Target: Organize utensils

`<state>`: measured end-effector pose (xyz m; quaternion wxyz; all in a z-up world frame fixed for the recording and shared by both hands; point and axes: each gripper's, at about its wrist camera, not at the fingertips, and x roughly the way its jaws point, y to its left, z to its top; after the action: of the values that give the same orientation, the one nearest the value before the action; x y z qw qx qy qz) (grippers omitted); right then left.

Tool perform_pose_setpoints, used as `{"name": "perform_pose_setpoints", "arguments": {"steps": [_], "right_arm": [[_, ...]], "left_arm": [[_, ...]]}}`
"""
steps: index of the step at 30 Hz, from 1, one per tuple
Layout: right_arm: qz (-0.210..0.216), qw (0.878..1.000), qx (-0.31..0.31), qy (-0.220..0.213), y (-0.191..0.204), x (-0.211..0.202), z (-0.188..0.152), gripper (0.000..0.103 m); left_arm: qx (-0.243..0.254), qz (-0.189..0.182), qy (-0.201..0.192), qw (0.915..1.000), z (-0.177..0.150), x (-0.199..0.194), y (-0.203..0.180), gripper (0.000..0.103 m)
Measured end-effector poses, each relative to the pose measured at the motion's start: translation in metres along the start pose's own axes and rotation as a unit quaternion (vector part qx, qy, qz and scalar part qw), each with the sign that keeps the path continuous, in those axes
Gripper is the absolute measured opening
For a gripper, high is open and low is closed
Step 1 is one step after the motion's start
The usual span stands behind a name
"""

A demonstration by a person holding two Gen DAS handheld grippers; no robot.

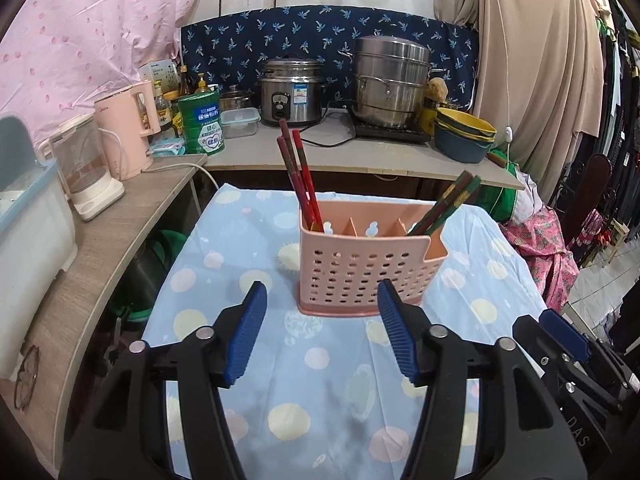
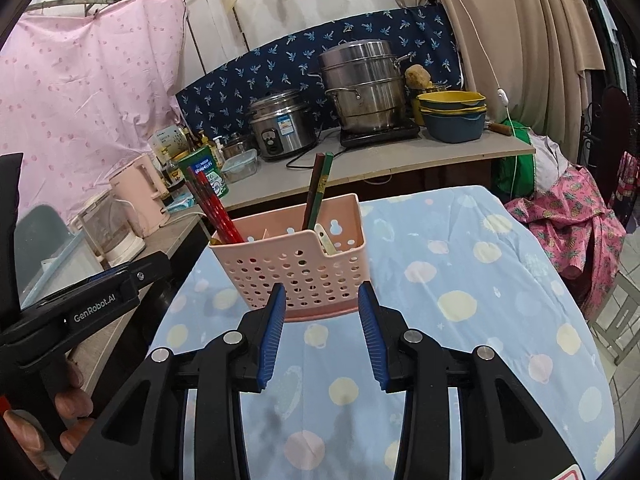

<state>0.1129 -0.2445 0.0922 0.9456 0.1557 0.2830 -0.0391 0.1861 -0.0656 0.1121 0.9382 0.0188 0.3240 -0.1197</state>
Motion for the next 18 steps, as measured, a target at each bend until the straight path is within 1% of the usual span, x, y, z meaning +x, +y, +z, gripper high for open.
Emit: {"name": "perform_pose_setpoints", "arguments": {"steps": [5, 8, 11, 12, 13, 16, 18], "right_arm": [[-0.013, 1.0, -0.014, 0.016, 0.001, -0.005, -0.015, 0.048], [-0.013, 0.999, -0.014, 0.029, 0.0, -0.007, -0.025, 0.052], [-0.016, 0.999, -0.014, 0.042, -0.001, -0.008, -0.034, 0.055], [-0.017, 0.999, -0.014, 0.044, -0.002, -0.008, -0.036, 0.059], [-0.018, 0.999, -0.013, 0.046, -0.003, -0.009, -0.039, 0.06], [-0.022, 0.998, -0.015, 0.049, -0.004, -0.01, -0.044, 0.063], [-0.03, 0.998, -0.016, 0.048, -0.004, -0.011, -0.046, 0.068]], "left_arm": [[0.0, 0.002, 0.012, 0.9999, -0.017, -0.002, 0.001, 0.061], [0.0, 0.005, 0.018, 0.9998, -0.027, -0.003, 0.001, 0.07], [0.0, 0.008, 0.024, 0.9997, -0.037, -0.003, 0.001, 0.075], [0.0, 0.01, 0.027, 0.9996, -0.04, -0.003, 0.001, 0.082], [-0.001, 0.014, 0.027, 0.9995, -0.043, -0.004, 0.001, 0.088], [0.001, 0.025, 0.028, 0.9993, -0.049, -0.005, 0.003, 0.09], [0.003, 0.032, 0.03, 0.9991, -0.053, -0.005, 0.003, 0.092]]}}
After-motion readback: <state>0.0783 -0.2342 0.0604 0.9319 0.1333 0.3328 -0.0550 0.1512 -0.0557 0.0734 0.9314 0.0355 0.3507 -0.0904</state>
